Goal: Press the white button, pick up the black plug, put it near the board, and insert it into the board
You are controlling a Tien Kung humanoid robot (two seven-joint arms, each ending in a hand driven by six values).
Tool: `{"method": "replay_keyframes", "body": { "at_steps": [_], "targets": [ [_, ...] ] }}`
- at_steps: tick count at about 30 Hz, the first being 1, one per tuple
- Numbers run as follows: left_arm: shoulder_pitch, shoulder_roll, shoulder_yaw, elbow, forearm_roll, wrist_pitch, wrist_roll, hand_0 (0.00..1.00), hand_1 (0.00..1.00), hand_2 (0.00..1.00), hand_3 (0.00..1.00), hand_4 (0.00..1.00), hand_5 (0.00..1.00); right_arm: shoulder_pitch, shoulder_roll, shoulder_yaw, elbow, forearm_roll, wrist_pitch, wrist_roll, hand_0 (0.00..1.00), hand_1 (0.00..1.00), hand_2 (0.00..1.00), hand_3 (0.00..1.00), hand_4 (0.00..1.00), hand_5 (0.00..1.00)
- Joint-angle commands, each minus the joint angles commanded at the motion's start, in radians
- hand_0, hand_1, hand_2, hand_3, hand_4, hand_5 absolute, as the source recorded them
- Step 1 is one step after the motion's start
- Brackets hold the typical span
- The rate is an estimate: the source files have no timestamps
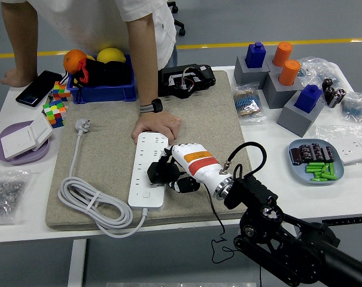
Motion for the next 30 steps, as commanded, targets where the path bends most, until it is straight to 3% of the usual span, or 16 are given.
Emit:
{"method": "replay_keyframes", "body": {
  "at_steps": [9,22,30],
  "targets": [
    [0.002,-0.002,-0.011,0.0,0.009,0.001,0.0,0.65,0.64,0.632,0.673,0.525,0.093,-0.007,0.0,-0.004,0.021,0.018,0.003,-0.001,0.409,0.459,0.494,0.523,0.821,0.002],
    [0.001,-0.003,-0.014,0.0,0.013,0.001,-0.001,0.65,0.64,0.632,0.672,0.525,0.097,0.0,0.0,0.013,-0.024,0.039,-0.013,0.025,0.405,0.457,0.494,0.524,0.82,0.002],
    [-0.002,-0.004,-0.016,0.0,0.015,0.002,-0.002,0.65,0.64,0.632,0.672,0.523,0.096,-0.004,0.0,0.016,-0.005,0.035,-0.009,0.015,0.403,0.456,0.492,0.524,0.82,0.002]
  ]
}}
